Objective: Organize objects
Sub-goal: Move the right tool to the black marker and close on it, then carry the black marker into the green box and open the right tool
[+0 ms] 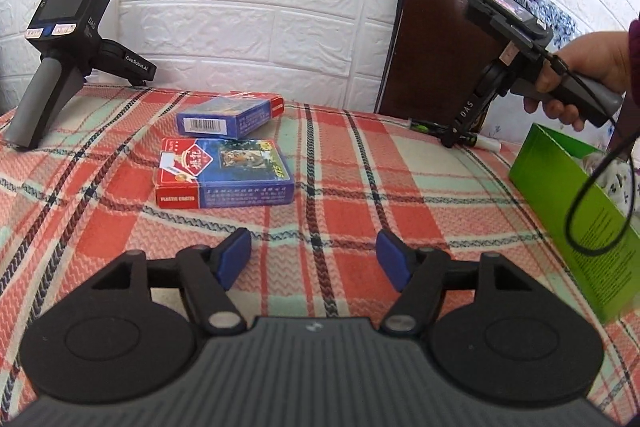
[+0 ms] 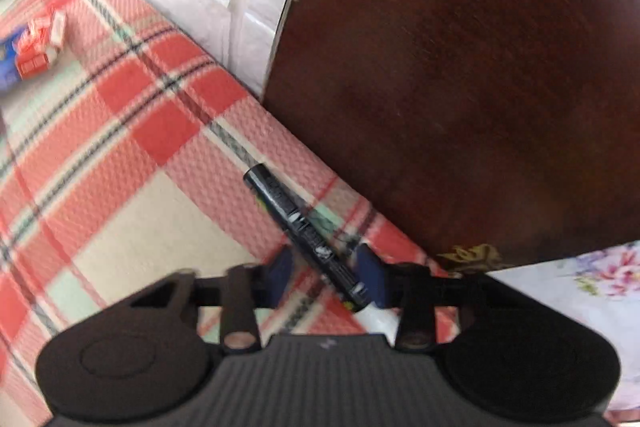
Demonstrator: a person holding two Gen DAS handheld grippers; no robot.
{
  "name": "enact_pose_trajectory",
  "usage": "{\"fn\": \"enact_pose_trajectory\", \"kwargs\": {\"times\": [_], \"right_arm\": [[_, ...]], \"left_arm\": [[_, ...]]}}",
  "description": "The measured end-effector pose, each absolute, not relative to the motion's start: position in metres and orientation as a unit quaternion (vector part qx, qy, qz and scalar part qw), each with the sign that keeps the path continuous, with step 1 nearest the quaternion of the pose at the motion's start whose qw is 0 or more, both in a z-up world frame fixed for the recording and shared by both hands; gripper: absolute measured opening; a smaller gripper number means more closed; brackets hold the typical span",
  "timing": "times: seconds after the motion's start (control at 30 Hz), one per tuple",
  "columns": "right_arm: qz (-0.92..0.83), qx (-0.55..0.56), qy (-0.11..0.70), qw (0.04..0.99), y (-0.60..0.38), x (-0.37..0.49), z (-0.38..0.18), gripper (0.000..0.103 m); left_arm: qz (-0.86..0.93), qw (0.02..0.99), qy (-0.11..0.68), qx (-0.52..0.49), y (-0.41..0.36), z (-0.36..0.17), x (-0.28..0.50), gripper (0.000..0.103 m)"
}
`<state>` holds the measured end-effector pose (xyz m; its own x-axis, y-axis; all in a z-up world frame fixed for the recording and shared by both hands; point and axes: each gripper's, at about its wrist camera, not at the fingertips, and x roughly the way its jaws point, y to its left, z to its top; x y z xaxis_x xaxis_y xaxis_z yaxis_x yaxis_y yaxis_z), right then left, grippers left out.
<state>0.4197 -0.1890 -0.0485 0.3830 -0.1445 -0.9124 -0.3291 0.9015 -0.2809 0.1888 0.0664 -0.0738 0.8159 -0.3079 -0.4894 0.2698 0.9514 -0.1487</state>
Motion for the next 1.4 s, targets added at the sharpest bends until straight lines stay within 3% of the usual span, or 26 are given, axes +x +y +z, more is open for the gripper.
{"fn": "enact_pose_trajectory", "kwargs": {"times": [0.07,0.33,0.5,0.77,0.83,1.0,1.2,1.23,1.33,1.4], "right_arm": [[0.059,-0.206,0.547,0.809,-0.183,0.411,-0.050,0.018],[0.146,-0.168,0.533,0.816,-0.104,0.330,-0.049,0.018],[0.165,-0.112,0.497,0.844,-0.086,0.243,-0.053,0.018],[0.164,0.079,0.450,0.874,-0.120,0.122,-0.049,0.018],[0.160,0.126,0.441,0.874,-0.126,0.103,-0.050,0.018],[0.150,0.183,0.423,0.875,-0.143,0.082,-0.049,0.018],[0.150,0.208,0.388,0.885,-0.159,0.065,-0.041,0.018],[0.151,0.209,0.380,0.888,-0.160,0.062,-0.039,0.018],[0.146,0.207,0.356,0.899,-0.167,0.054,-0.031,0.018],[0.139,0.211,0.344,0.904,-0.175,0.051,-0.026,0.018]], "left_arm": [[-0.153,0.951,0.263,-0.046,0.069,-0.074,0.190,0.071],[-0.189,0.928,0.280,-0.154,0.101,-0.076,0.204,0.071],[-0.203,0.921,0.290,-0.161,0.101,-0.074,0.204,0.072],[-0.222,0.903,0.345,-0.125,0.081,-0.062,0.165,0.073],[-0.237,0.892,0.367,-0.117,0.072,-0.060,0.150,0.078],[-0.276,0.842,0.429,-0.173,0.056,-0.061,0.130,0.089],[-0.293,0.829,0.446,-0.166,0.026,-0.048,0.122,0.089],[-0.295,0.832,0.443,-0.158,0.019,-0.045,0.121,0.084],[-0.321,0.826,0.443,-0.133,-0.005,-0.037,0.122,0.040],[-0.341,0.823,0.437,-0.127,-0.020,-0.028,0.123,0.030]]}}
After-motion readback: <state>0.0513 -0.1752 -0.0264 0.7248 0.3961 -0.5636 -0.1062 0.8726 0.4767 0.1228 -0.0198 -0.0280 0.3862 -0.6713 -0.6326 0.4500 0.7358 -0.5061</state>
